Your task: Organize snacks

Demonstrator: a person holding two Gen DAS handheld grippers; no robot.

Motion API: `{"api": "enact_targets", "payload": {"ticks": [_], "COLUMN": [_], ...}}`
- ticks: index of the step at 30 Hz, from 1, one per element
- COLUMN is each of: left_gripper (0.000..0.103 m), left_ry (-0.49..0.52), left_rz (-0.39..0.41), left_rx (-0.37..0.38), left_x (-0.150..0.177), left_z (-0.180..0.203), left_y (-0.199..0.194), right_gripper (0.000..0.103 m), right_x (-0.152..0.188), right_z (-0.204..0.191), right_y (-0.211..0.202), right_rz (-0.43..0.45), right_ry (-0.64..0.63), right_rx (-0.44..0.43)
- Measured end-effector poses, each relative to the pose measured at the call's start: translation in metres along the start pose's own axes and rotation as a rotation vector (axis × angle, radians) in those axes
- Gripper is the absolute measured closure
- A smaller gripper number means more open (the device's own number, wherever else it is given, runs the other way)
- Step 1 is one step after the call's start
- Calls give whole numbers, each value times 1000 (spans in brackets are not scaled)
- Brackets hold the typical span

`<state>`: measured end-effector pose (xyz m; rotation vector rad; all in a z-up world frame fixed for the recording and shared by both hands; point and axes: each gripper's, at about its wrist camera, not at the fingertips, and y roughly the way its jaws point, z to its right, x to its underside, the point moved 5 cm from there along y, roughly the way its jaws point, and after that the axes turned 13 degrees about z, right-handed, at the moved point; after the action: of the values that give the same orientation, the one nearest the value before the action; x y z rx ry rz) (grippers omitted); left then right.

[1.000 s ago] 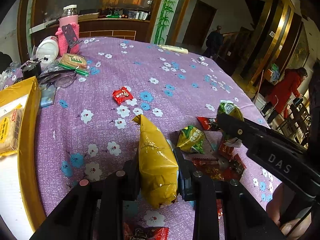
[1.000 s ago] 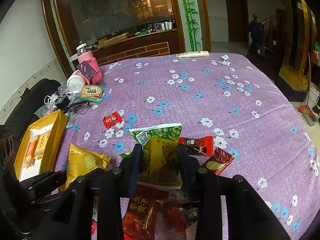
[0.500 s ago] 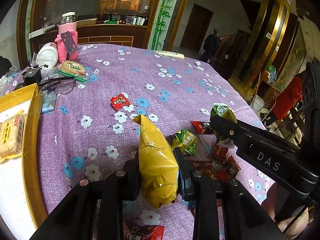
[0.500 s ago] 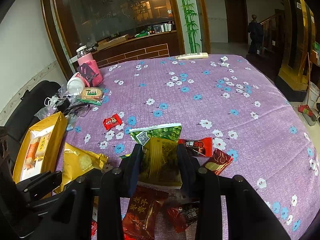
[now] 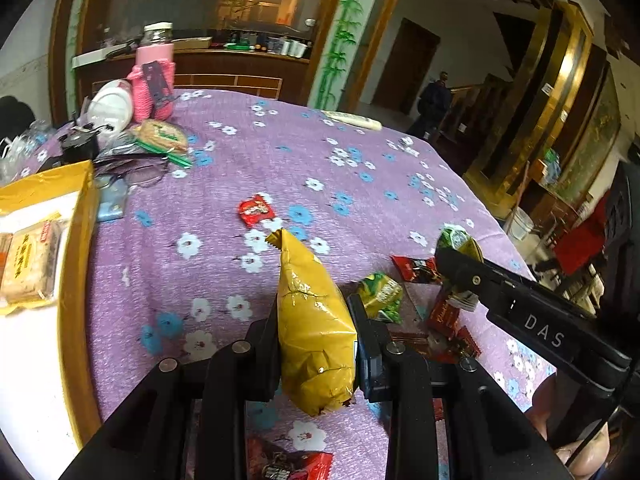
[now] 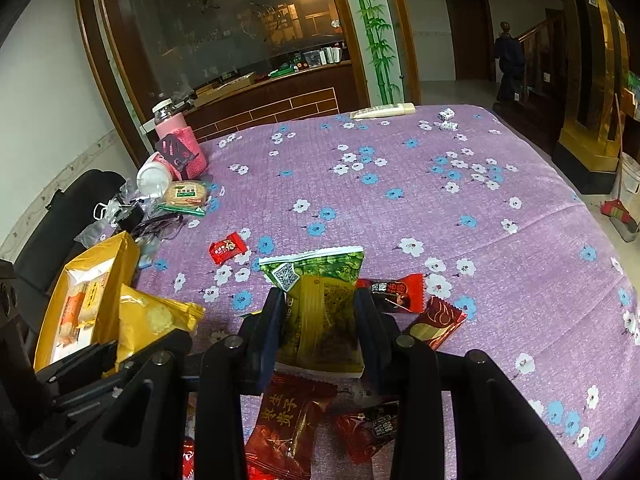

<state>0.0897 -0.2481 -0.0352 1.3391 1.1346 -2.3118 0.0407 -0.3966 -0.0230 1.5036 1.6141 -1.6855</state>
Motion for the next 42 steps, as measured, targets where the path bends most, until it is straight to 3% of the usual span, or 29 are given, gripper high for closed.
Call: {"api": "enact_targets", "payload": {"ticks": [13, 42], "left_gripper": [73, 73], "left_ry": [-46, -4], "left_rz": [63, 96], "left_rx": [-38, -71], "left_x": [3, 5], "left_z": [-14, 7], "left_y": [-48, -75], "right_gripper": [69, 69], "right_x": [5, 3], "right_z": [-21, -24], "right_y": [-8, -17], "right_rz": [23, 50], "right_ry": [-61, -58], "right_rx": [-39, -62]}}
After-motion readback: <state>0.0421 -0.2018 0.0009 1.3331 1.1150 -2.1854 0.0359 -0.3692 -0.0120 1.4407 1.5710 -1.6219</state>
